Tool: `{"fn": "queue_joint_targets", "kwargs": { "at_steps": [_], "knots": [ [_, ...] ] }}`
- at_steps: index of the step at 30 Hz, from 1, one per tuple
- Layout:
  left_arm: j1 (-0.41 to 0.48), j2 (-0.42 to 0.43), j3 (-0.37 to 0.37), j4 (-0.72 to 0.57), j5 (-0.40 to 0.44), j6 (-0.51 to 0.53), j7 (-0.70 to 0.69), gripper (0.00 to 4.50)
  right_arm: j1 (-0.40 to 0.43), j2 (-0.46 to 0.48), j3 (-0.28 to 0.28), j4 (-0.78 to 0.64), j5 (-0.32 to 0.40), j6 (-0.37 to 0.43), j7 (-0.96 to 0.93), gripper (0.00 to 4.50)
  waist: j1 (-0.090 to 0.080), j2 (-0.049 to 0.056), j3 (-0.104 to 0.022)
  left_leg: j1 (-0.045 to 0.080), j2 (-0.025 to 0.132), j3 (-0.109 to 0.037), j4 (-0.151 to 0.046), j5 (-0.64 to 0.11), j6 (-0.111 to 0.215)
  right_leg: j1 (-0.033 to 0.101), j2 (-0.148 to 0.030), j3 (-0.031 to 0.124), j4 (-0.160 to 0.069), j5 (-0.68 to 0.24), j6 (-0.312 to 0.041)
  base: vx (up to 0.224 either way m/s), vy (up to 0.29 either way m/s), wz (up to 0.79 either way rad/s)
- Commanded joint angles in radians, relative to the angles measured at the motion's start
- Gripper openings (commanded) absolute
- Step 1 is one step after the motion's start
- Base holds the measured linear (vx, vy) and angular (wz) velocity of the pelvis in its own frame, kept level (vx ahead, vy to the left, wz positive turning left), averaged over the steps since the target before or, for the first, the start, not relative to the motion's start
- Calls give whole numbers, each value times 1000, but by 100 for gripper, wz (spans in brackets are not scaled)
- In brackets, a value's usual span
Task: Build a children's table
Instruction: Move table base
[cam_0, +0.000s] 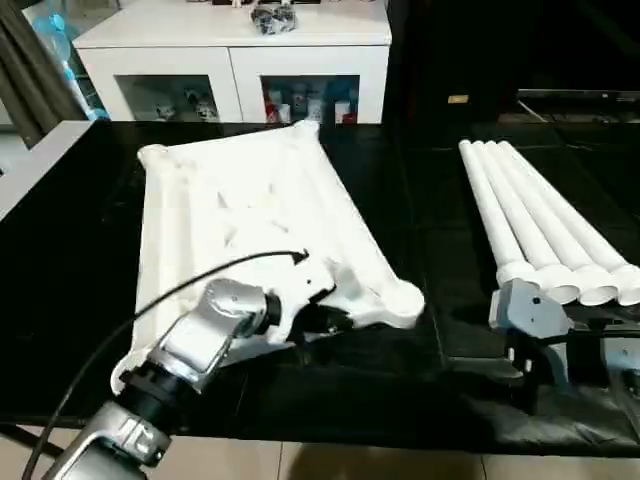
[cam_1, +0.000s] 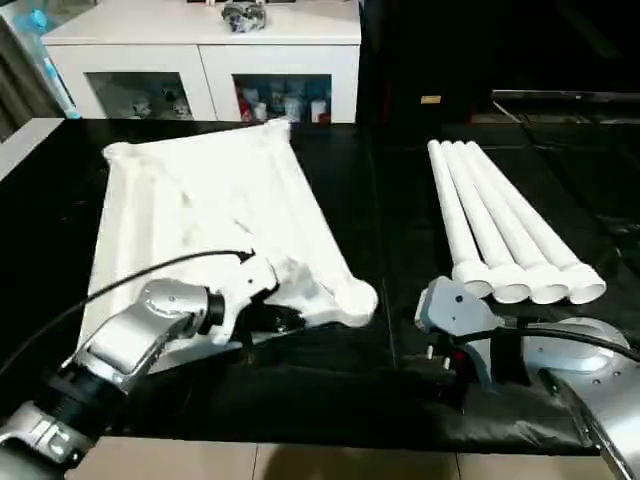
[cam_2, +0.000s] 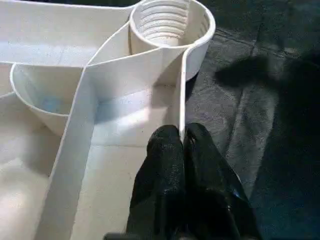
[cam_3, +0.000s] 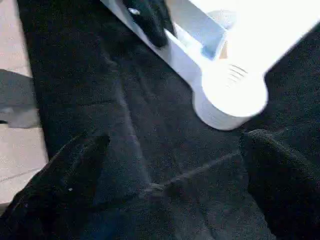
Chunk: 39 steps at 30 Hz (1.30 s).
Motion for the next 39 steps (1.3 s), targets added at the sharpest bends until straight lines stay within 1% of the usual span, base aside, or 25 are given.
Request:
{"fn": "queue_joint_targets", "kwargs": {
  "at_steps": [1,5,6,9,11,12,15,16,17,18,20,21,22,23,24,26,27,29,30,31,32,34,36,37,39],
  "knots": [
    [-2,27,18,-16,-15,-41,-62,3,-13,4,-6,11,-1,6,-13,450,5,-17,-50,-8,78,-32,-70,-83,97,49,-99,48,-88,-154,-240,0,0,0],
    [18,35,22,-55,-27,-69,-86,3,-12,18,-23,0,30,58,-29,450,8,-14,-53,-6,81,-32,-70,-51,110,49,-100,48,-82,-76,-260,0,0,0],
    [20,35,25,-53,-26,-82,-84,57,-13,23,-25,0,34,62,-35,450,9,-13,-54,-5,82,-32,-70,-49,111,48,-100,47,-81,-67,-263,0,0,0],
    [31,33,46,-69,-39,-93,-72,57,-23,55,-36,-9,61,92,-59,450,14,-7,-57,-4,87,-33,-70,-38,111,50,-103,46,-74,-10,-285,0,0,0],
    [49,38,82,-130,-97,-50,-92,96,-34,109,-62,-24,105,155,-100,450,17,-7,-57,-3,86,-33,-71,-24,111,51,-103,44,-68,32,-301,0,0,0],
    [57,41,97,-155,-116,-40,-99,96,-37,126,-68,-29,113,168,-117,450,16,-9,-57,-3,86,-32,-71,-26,111,51,-103,45,-68,33,-302,0,0,0],
    [77,38,142,-206,-156,-29,-86,102,-45,149,-69,-37,88,179,-167,450,14,-10,-53,-4,82,-29,-72,-40,95,51,-101,44,-72,-14,-293,0,0,0],
    [86,31,164,-225,-167,-32,-65,137,-48,156,-66,-39,61,165,-192,450,12,-23,-52,-4,81,-27,-74,-53,89,51,-99,45,-77,-42,-285,0,0,0],
    [94,25,183,-242,-178,-30,-45,144,-53,166,-63,-37,38,159,-218,450,13,-18,-51,-5,81,-28,-74,-54,75,51,-101,44,-73,-70,-280,0,0,0],
    [103,21,199,-260,-184,-28,-25,140,-60,178,-59,-30,21,145,-238,450,11,-20,-50,-4,80,-26,-74,-59,73,49,-100,44,-78,-87,-275,0,0,0],
    [124,8,233,-299,-197,-23,21,142,-89,220,-55,-3,-6,106,-291,450,9,-18,-50,-3,80,-26,-73,-67,65,47,-99,46,-79,-106,-266,0,0,0],
    [133,-2,251,-315,-203,-17,47,179,-103,251,-64,6,-6,104,-323,450,5,-18,-47,-5,80,-26,-76,-69,62,45,-99,45,-79,-114,-263,0,0,0],
    [138,-8,262,-325,-205,-14,64,188,-112,274,-71,9,-2,104,-343,450,4,-18,-48,-3,78,-26,-74,-72,58,44,-99,46,-80,-123,-259,0,0,0],
    [152,-24,290,-350,-209,-6,111,184,-131,336,-94,13,15,110,-396,450,7,-22,-50,-3,78,-25,-73,-59,58,45,-98,47,-75,-111,-258,0,0,0],
    [163,-36,310,-369,-212,2,143,180,-141,379,-111,11,24,128,-440,450,4,-20,-50,-5,78,-24,-74,-53,60,43,-98,47,-75,-100,-261,0,0,0],
    [192,-64,350,-421,-224,18,212,207,-154,452,-136,14,51,164,-501,450,5,-21,-53,-5,78,-25,-73,-23,58,43,-95,45,-71,-62,-263,0,0,0],
    [215,-87,378,-462,-236,34,261,224,-157,484,-145,23,83,167,-506,450,9,-25,-54,-5,79,-24,-73,-12,62,46,-95,46,-69,-37,-262,0,0,0],
    [233,-108,399,-497,-247,48,304,224,-158,516,-155,29,89,152,-522,450,13,-23,-54,-4,79,-23,-73,-9,65,46,-95,45,-68,-17,-261,0,0,0],
    [238,-115,406,-507,-250,51,317,227,-158,529,-161,32,91,144,-532,450,11,-33,-54,-5,79,-21,-72,-8,65,45,-94,46,-67,-12,-261,0,0,0],
    [256,-138,428,-541,-259,63,358,245,-162,565,-172,40,93,130,-556,450,14,-35,-52,-5,77,-20,-75,-10,65,44,-93,45,-69,-23,-256,0,0,0],
    [275,-161,449,-575,-263,69,401,265,-169,605,-181,49,101,109,-579,450,11,-46,-51,-7,80,-19,-75,-14,64,44,-96,45,-68,-28,-254,0,0,0],
    [281,-166,454,-587,-265,74,416,269,-172,617,-182,48,101,111,-583,450,12,-38,-48,-8,80,-21,-79,-28,57,42,-96,43,-71,-68,-247,0,0,0],
    [306,-191,469,-629,-279,94,465,285,-183,675,-189,44,92,119,-636,450,8,-55,-47,-6,80,-18,-80,-34,44,38,-94,45,-73,-89,-231,0,0,0],
    [315,-197,472,-640,-278,99,478,307,-188,687,-188,43,90,121,-650,450,9,-53,-46,-4,81,-18,-81,-35,34,37,-93,45,-73,-96,-224,0,0,0],
    [330,-204,473,-658,-270,104,501,318,-196,693,-180,39,101,148,-669,450,9,-56,-46,-3,81,-19,-81,-33,24,37,-91,46,-71,-82,-213,0,0,0]
  ]
}}
